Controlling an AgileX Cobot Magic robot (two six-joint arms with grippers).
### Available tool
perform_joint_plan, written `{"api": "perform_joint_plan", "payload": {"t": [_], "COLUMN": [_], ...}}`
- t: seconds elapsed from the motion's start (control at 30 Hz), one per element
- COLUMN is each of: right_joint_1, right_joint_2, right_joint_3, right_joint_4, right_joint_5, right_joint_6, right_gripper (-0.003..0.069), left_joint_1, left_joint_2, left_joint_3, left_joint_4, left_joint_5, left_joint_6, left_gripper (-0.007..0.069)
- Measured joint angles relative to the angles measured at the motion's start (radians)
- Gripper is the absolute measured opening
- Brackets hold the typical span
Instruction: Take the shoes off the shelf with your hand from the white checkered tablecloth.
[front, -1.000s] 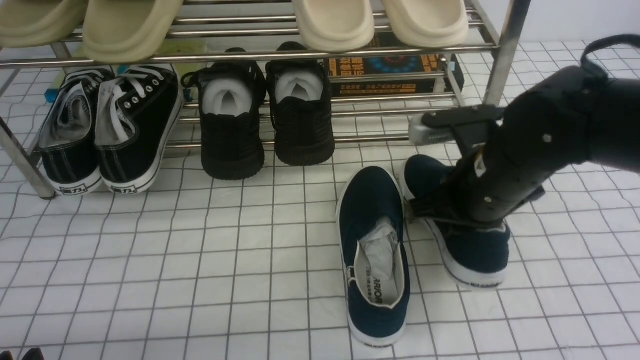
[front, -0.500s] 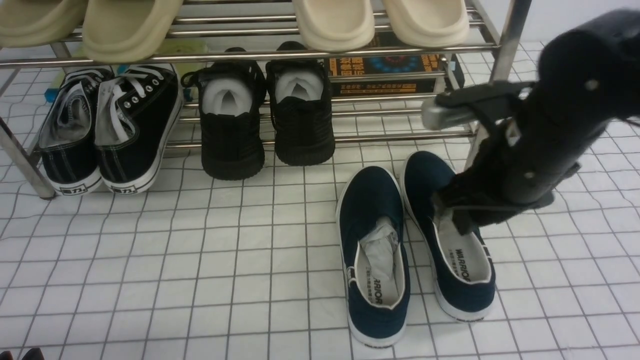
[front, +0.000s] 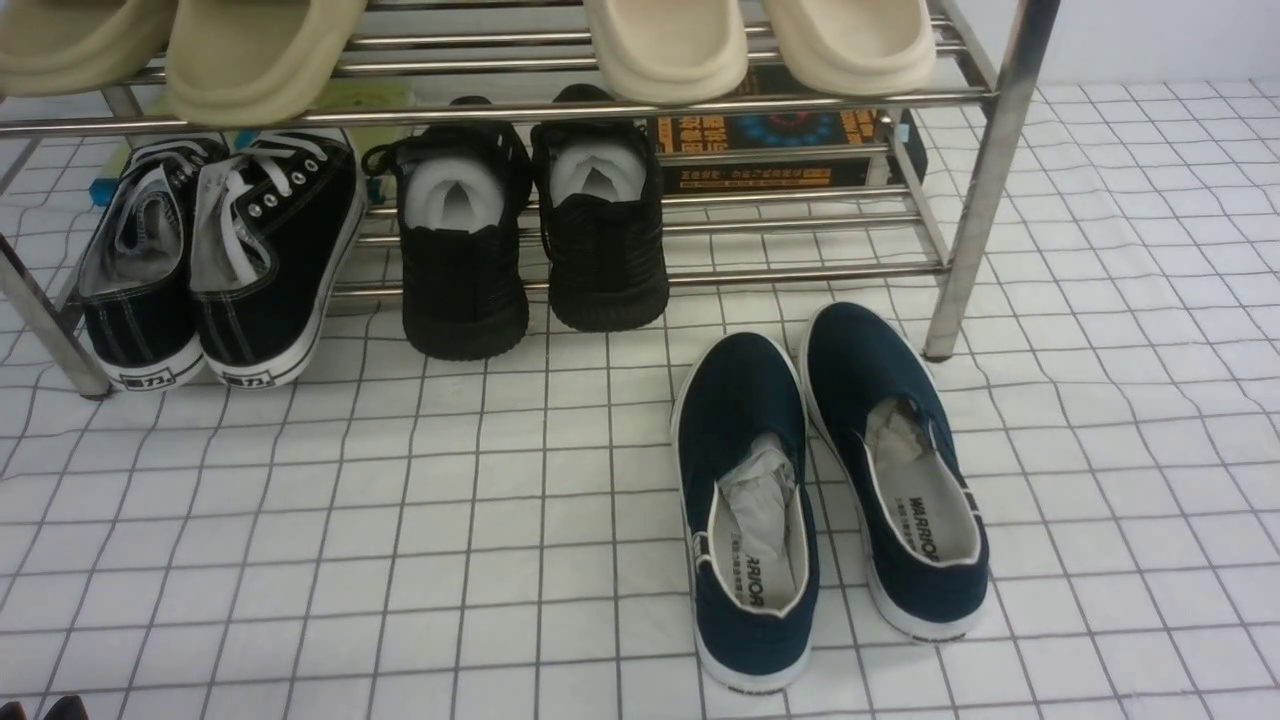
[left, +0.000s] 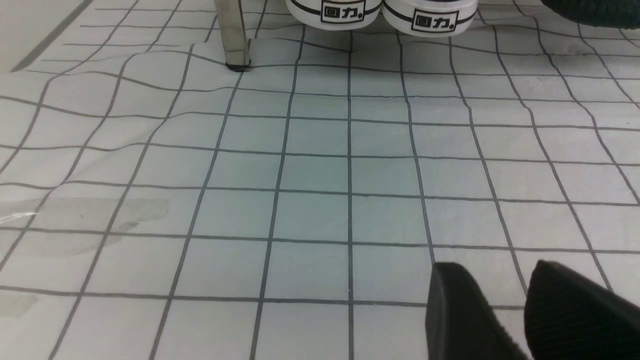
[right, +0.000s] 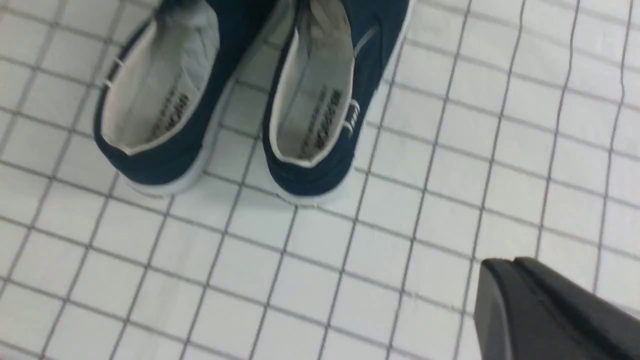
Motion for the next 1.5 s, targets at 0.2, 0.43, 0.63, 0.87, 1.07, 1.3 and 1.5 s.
{"api": "perform_joint_plan", "payload": {"t": [0.2, 0.43, 0.63, 0.87, 1.07, 1.3, 1.5], "right_joint_1": [0.0, 0.0, 0.0, 0.0, -0.004, -0.181, -0.426], "right_joint_2": [-0.274, -0.342, -0.344, -0.344, -0.36, -0.548, -0.739], "right_joint_3": [0.376, 0.51, 0.574, 0.587, 0.604, 0.743, 0.864], "right_joint_4": [-0.009, -0.035, -0.036, -0.036, 0.021, 0.211, 0.23], "right_joint_5": [-0.507, -0.66, -0.666, -0.652, -0.651, -0.67, -0.636], "right_joint_6": [0.003, 0.003, 0.003, 0.004, -0.015, -0.233, -0.296], "right_gripper": [-0.0014, -0.001, -0.0007, -0.0003, 0.0, 0.0003, 0.0011], "left_joint_1": [0.0, 0.0, 0.0, 0.0, 0.0, 0.0, 0.0], "left_joint_2": [0.0, 0.0, 0.0, 0.0, 0.0, 0.0, 0.0], "left_joint_3": [0.0, 0.0, 0.0, 0.0, 0.0, 0.0, 0.0], "left_joint_4": [0.0, 0.0, 0.0, 0.0, 0.0, 0.0, 0.0], "left_joint_5": [0.0, 0.0, 0.0, 0.0, 0.0, 0.0, 0.0], "left_joint_6": [0.0, 0.0, 0.0, 0.0, 0.0, 0.0, 0.0], "left_gripper": [0.0239, 0.0239, 0.0239, 0.0239, 0.0239, 0.0239, 0.0239]}}
